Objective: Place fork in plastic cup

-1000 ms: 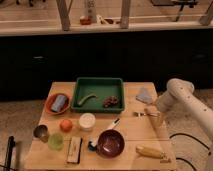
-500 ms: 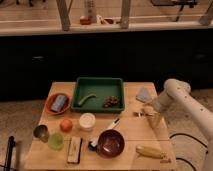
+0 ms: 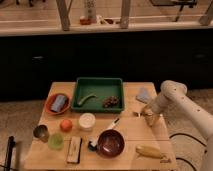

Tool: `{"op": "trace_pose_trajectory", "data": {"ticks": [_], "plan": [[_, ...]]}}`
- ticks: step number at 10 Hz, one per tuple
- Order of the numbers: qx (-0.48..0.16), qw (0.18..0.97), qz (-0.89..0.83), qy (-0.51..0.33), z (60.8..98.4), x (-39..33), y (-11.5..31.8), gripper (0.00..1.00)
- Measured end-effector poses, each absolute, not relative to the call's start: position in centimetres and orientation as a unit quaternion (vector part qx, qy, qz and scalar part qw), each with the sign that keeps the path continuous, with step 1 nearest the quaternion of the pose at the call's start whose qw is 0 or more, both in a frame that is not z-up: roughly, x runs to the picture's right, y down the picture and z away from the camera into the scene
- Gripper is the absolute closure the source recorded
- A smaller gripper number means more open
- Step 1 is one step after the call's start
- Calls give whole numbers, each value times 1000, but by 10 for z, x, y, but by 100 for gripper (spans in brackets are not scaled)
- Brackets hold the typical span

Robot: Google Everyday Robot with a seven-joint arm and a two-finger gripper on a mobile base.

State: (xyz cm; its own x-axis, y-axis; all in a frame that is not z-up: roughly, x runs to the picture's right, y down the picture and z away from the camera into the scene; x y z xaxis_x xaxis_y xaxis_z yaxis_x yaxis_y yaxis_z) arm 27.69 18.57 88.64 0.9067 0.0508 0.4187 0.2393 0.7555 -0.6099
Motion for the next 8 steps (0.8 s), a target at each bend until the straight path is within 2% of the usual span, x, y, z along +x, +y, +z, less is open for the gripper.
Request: {"op": "trace_pose_trajectory", "data": {"ticks": [3, 4, 6, 8], "plan": [[-346, 913, -57, -208, 885, 277, 182, 95], [-347, 913, -56, -208, 883, 278, 182, 100], [-352, 907, -50, -227, 883, 278, 183, 100], [-357, 887, -27, -291, 883, 279, 183, 100]]}}
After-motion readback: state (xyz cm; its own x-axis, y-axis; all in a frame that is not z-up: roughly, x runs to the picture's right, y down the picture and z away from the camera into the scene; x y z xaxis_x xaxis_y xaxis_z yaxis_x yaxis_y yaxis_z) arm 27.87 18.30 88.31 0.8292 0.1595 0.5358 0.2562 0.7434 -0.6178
